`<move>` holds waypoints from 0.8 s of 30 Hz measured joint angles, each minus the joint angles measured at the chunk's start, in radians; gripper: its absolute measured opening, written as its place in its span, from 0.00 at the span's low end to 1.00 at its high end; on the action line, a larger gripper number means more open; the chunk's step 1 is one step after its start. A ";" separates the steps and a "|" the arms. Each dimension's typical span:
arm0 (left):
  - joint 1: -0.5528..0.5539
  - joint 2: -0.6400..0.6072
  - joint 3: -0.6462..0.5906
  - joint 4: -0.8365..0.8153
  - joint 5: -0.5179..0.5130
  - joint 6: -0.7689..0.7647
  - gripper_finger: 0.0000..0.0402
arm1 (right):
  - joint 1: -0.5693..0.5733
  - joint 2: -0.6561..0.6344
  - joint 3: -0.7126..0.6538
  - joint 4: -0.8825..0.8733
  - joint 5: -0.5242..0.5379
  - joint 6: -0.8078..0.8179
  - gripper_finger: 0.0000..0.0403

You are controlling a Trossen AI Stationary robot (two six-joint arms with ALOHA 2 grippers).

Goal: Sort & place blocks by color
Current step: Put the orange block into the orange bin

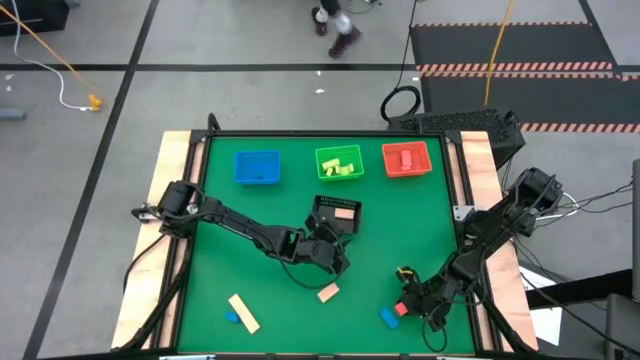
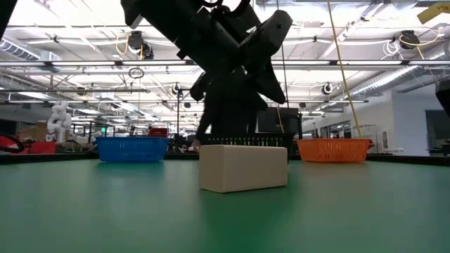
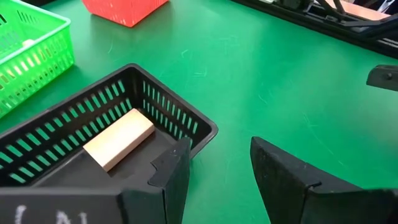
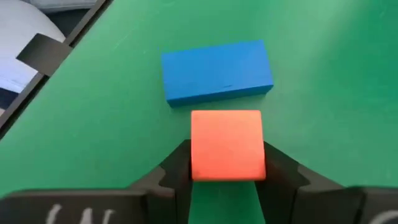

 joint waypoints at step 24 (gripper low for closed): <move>0.002 0.000 0.001 0.049 0.000 0.007 0.42 | -0.418 -0.544 -0.001 -0.394 0.722 0.074 0.33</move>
